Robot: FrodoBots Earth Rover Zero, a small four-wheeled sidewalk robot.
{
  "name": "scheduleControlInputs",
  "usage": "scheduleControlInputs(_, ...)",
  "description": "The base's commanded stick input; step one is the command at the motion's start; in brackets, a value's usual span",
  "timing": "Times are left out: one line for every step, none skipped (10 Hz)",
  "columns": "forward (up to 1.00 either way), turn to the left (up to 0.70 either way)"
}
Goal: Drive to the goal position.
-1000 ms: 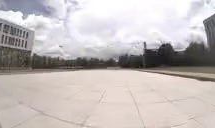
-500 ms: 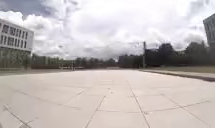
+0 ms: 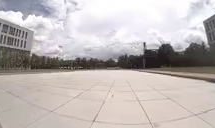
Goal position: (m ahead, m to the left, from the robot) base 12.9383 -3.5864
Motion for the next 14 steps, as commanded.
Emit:
scheduleControlInputs(0.7,0.0)
scheduleControlInputs(0.7,0.0)
scheduleControlInputs(0.7,0.0)
scheduleControlInputs(0.7,0.0)
scheduleControlInputs(0.7,0.0)
scheduleControlInputs(0.7,0.0)
scheduleControlInputs(0.7,0.0)
scheduleControlInputs(0.7,0.0)
scheduleControlInputs(0.7,0.0)
scheduleControlInputs(0.7,0.0)
scheduleControlInputs(0.7,0.0)
scheduleControlInputs(0.7,0.0)
scheduleControlInputs(0.7,0.0)
scheduleControlInputs(0.7,0.0)
